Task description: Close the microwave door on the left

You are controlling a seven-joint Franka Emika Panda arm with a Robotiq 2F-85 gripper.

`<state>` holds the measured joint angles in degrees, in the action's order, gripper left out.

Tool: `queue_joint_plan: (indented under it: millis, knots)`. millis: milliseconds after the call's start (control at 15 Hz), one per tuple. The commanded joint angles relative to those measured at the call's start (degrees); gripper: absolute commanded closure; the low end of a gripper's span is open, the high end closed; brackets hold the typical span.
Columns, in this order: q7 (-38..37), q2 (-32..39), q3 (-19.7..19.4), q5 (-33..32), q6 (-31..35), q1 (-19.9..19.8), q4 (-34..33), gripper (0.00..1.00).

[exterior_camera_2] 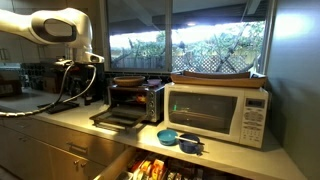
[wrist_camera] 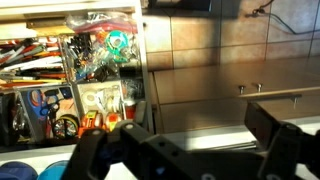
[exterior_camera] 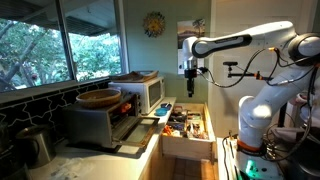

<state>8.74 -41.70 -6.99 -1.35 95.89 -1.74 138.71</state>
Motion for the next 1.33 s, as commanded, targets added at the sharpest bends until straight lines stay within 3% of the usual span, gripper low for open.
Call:
queue_joint_plan:
  millis: [0,267,400,533,600,933,1133,1267]
  knots:
    - [0.5,3.1,-4.8,4.1,14.6,-1.7,3.9,0.0]
    - [3.2,11.0,-9.9,15.8,31.8,0.4,5.7,0.0]
    - [8.4,15.6,-12.1,22.0,36.3,2.6,5.0,0.0]
    - [13.0,20.3,-13.8,26.6,34.0,3.8,3.1,0.0]
    - [9.8,16.1,-10.6,23.3,34.3,0.8,5.1,0.0]
    - [10.5,17.3,-10.1,23.8,34.4,0.6,4.5,0.0]
    - [23.9,22.1,-17.6,37.9,34.8,5.0,3.6,0.0]
    - [32.3,25.8,-22.1,42.6,31.6,7.0,2.4,0.0]
